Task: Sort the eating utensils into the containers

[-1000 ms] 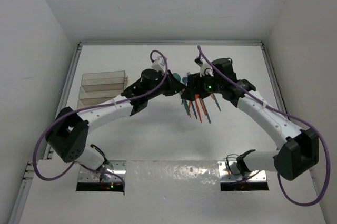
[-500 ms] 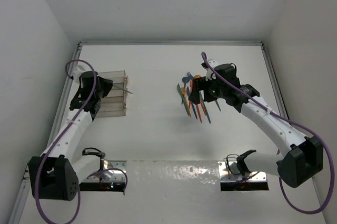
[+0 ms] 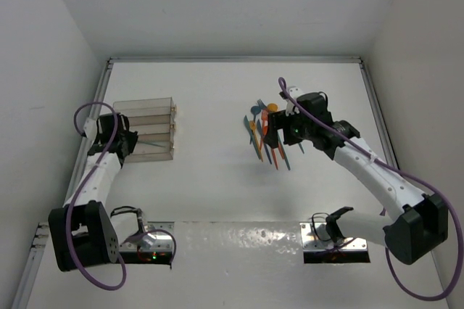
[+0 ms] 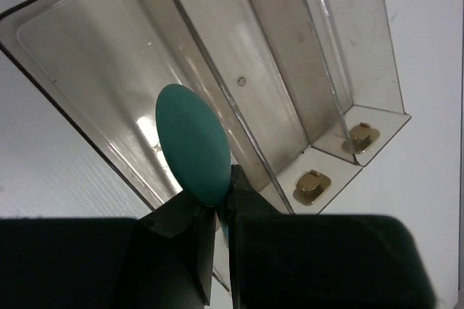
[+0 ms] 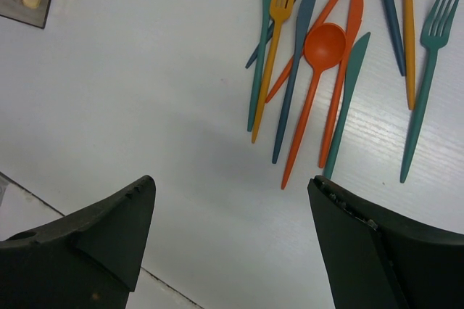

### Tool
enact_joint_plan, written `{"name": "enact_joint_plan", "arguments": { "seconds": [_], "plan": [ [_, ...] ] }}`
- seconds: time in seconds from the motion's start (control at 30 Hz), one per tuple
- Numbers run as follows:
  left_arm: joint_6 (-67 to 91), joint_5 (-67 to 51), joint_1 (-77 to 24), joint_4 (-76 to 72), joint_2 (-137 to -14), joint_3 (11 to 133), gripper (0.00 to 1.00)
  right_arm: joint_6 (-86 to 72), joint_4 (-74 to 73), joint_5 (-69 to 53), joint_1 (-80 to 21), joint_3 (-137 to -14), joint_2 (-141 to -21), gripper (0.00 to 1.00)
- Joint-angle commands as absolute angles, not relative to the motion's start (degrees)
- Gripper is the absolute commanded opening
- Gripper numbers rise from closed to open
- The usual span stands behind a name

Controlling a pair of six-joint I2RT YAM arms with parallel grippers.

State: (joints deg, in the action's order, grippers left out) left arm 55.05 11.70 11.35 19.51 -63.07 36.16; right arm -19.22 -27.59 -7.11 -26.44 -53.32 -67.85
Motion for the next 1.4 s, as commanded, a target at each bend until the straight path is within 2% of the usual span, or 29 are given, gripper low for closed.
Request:
{"name": "enact_joint_plan", "arguments": {
  "seconds": [0.0,0.33,0.5,0.6,0.63,0.7,0.73,0.8,0.83,0.87,1.0,1.37],
  "plan": [
    [58.78,12.65,12.22,19.25,-63.11,33.76,0.0,-18.19,-26.98,-5.1,-26.63,-52.56,-66.62,0.85],
    [70.92,15.12,12.22,18.72,-61.88,29.09,0.01,-18.55,-27.24,-4.92,-26.54,-51.68,-66.36,0.85],
    [71.28,14.68,12.13,18.19,-61.87,29.71,0.24,-18.63,-27.16,-4.22,-26.54,-50.8,-65.92,0.86],
    [71.02,14.42,12.22,18.63,-61.7,29.88,0.42,-18.89,-27.07,-2.91,-26.54,-50.71,-66.09,0.87],
    [70.84,14.33,12.22,18.63,-61.7,29.97,0.52,-18.98,-26.98,-2.47,-26.54,-50.63,-66.18,0.87],
    [70.58,14.33,12.22,19.25,-61.26,30.5,0.62,-19.25,-26.54,-0.97,-26.63,-50.36,-66.71,0.86],
    [70.14,14.15,12.22,19.68,-61.09,30.93,0.67,-19.42,-26.37,-0.53,-26.54,-50.1,-66.97,0.83],
    [68.65,13.71,12.22,20.39,-60.82,32.69,0.71,-19.34,-24.97,-0.53,-26.54,-49.66,-68.11,0.76],
    [67.69,13.28,12.13,20.83,-60.73,33.48,0.74,-19.34,-24.61,-0.61,-26.54,-49.14,-68.72,0.7],
    [66.72,12.84,12.04,21.61,-60.65,35.23,0.75,-19.34,-24.0,-0.88,-26.54,-48.96,-69.43,0.57],
    [59.08,10.46,11.43,23.9,-60.73,39.98,0.78,-19.25,-21.62,-2.81,-26.54,-47.11,-74.43,0.37],
    [42.9,1.32,9.85,24.17,-59.33,45.26,0.81,-20.92,-14.33,-0.36,-26.54,-45.79,-87.62,0.33]
  ]
}}
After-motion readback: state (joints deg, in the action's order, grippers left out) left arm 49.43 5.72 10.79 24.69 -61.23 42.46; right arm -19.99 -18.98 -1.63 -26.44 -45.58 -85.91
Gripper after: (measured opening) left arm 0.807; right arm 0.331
